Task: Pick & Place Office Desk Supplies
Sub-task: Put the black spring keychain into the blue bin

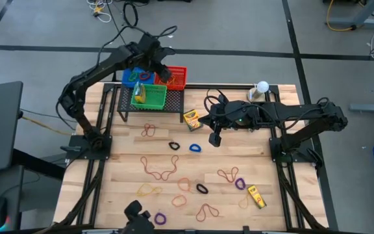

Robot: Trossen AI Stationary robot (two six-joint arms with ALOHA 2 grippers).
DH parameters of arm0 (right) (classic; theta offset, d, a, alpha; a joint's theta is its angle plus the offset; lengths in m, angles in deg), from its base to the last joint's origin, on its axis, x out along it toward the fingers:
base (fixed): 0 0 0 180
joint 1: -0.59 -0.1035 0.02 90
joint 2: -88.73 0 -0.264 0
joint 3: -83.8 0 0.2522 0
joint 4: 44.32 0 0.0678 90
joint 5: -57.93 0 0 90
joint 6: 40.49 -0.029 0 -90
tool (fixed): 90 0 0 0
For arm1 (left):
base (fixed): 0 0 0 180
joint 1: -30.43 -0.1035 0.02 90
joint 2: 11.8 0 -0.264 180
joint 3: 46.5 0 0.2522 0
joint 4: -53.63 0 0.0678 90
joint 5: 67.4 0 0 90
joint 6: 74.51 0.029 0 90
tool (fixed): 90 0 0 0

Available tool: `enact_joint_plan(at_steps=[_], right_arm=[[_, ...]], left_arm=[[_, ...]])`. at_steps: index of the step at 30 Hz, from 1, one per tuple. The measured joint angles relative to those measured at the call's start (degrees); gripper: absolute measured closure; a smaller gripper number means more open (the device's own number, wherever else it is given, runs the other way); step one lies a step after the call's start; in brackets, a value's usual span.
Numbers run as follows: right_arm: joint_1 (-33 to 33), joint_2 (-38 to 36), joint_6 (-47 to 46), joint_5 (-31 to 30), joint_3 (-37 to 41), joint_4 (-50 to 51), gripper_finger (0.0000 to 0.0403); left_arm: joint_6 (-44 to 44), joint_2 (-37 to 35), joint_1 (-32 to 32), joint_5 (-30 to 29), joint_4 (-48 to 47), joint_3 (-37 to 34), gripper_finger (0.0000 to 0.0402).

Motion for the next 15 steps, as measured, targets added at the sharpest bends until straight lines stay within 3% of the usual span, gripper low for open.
enact_joint_plan(at_steps=[6,11,15], right_arm=[[0.0,0.0,0.0,0.0,0.0,0.1,0.0396],[0.0,0.0,0.3,0.0,0.0,1.4,0.0396],[-0.2,0.0,0.8,-0.1,0.1,3.7,0.0396]], left_arm=[[2.8,-0.5,1.3,-2.9,-3.9,2.8,0.0217],[1.9,-4.4,4.8,-3.6,-6.1,2.4,0.03],[2.1,-8.1,10.0,-4.9,-2.4,-3.4,0.0385]])
